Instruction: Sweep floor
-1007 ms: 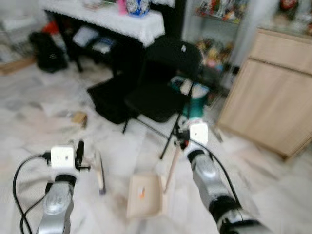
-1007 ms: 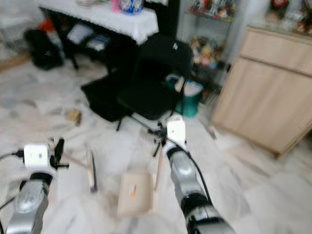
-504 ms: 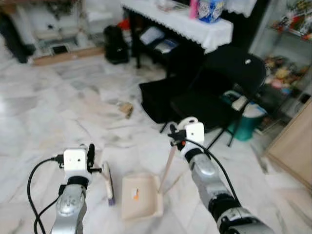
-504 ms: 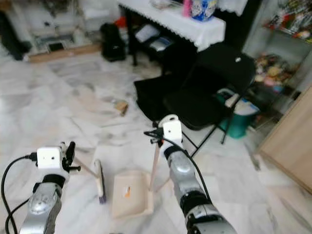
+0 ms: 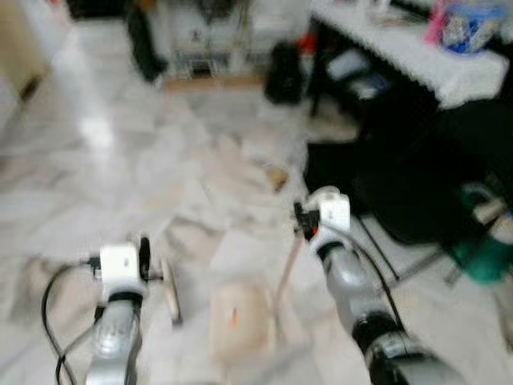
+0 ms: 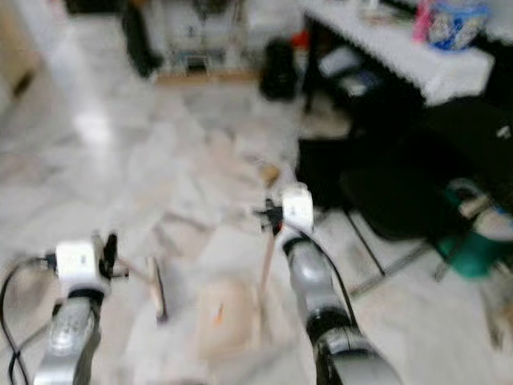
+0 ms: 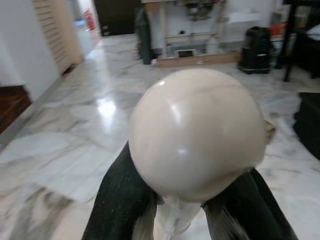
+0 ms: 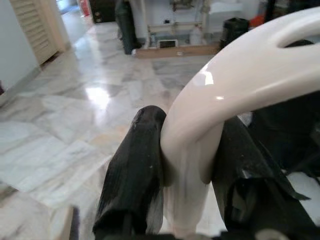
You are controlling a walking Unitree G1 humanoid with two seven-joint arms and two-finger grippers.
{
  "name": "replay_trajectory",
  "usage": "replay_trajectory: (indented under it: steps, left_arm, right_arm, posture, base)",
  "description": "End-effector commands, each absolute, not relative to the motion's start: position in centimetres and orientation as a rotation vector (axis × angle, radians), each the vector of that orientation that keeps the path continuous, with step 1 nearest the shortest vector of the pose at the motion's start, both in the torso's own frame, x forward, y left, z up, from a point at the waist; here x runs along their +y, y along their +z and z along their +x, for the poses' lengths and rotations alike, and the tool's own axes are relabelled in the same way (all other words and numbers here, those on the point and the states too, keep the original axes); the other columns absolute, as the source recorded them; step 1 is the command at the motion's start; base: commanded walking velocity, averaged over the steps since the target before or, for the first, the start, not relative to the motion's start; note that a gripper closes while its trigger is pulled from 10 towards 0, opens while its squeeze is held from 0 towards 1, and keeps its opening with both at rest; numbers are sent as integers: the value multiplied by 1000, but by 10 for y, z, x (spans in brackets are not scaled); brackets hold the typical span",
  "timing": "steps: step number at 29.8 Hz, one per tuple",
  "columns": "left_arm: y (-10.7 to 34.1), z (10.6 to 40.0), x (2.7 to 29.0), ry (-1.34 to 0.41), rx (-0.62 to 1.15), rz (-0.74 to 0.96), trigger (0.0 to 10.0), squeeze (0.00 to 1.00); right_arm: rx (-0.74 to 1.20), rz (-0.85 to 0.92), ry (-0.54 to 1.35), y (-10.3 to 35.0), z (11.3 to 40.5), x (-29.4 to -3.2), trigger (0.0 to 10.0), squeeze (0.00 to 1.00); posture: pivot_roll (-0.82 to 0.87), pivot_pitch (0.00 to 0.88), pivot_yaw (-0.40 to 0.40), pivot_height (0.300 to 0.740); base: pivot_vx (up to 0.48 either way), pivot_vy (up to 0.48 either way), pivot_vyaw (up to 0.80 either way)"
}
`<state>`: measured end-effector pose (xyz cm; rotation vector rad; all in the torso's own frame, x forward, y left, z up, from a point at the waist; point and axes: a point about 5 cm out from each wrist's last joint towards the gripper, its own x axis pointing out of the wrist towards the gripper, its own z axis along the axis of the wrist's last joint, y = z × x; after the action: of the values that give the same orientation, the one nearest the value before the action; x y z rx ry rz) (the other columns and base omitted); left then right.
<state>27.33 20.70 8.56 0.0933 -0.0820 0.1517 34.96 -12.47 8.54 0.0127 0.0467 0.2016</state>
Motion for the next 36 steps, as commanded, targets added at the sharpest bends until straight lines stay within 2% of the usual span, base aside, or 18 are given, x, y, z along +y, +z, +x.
replay_trajectory:
  steps: [1,6,11,16,21,36]
  left_arm:
    - [98,283,210,133,-132,77,10000,0]
    - [106,296,209,90,-143,82,10000,0]
    - [109,304,209,68,-143,88,10000,0]
    - [108,307,205,57,-144,73,10000,0]
    - [101,303,204,80,-136,53,10000,0]
    - [97,296,215,145,-145,19,10000,0]
  right_arm:
    - [-18,26,152,96,352,-133,10000,0]
    - [-3,61,75,88,347,-146,10000,0]
    - [3,72,48,84,344,-147,10000,0]
    - [0,64,51,84,344,-149,10000,0]
    - [-3,58,89,87,346,-145,10000,0]
    - [-3,45,150,90,349,-133,10000,0]
  posture:
    - [13,0,25,740]
    - [-18,0,86,740]
    - [-43,0,111,740]
    - [-44,0,102,740]
    - [-17,0,62,740]
    - [-10,0,33,740]
  base:
    - [0,0,0]
    - [0,0,0]
    - [0,0,0]
    - [0,0,0]
    - [0,0,0]
    - [273,0,0]
